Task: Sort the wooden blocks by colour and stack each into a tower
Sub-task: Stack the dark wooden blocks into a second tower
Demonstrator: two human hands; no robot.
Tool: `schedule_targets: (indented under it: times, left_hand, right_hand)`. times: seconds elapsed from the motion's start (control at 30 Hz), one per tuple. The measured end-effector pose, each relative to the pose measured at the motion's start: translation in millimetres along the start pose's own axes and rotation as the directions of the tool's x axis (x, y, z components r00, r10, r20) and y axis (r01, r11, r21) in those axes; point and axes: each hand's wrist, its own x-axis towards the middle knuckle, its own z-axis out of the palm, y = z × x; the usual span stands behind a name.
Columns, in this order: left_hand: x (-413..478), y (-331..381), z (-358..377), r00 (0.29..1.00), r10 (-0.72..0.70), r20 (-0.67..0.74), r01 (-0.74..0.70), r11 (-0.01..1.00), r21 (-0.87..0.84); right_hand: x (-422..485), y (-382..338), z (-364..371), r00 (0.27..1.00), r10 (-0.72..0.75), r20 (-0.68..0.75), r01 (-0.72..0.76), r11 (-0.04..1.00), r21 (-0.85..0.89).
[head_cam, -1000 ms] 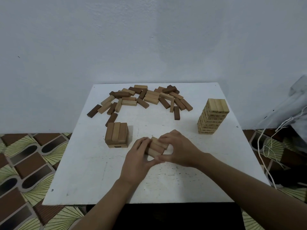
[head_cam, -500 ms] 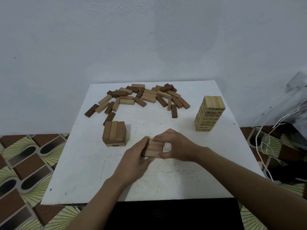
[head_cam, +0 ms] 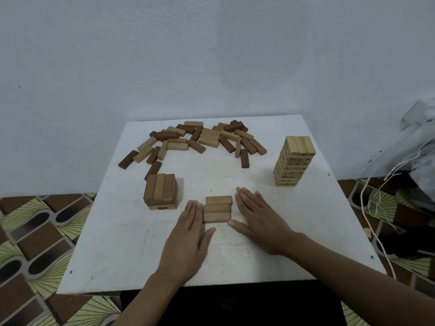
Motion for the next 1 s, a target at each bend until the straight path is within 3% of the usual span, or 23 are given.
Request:
schedule_targets:
  times: [0.33,0.63,1.0]
  left_hand:
    - [11,-3,9,1.0,0.016,-0.016,-0.012,0.972,0.234]
    - [10,-3,14,0.999,-0.008,-0.048,0.017,0.981,0.195]
    - [9,-4,15,0.998,-0.014,-0.061,0.025,0.983,0.18]
  right_hand:
    - [6,-8,21,0.99,-0.036,-0.139,0.013,0.987,-0.16]
    - [5,-12,28,0.981,-0.025,-0.193,-0.008,0.986,-0.169]
    - [7,-23,23,0.987,0.068,-0.147,-0.091,0.983,-0.16]
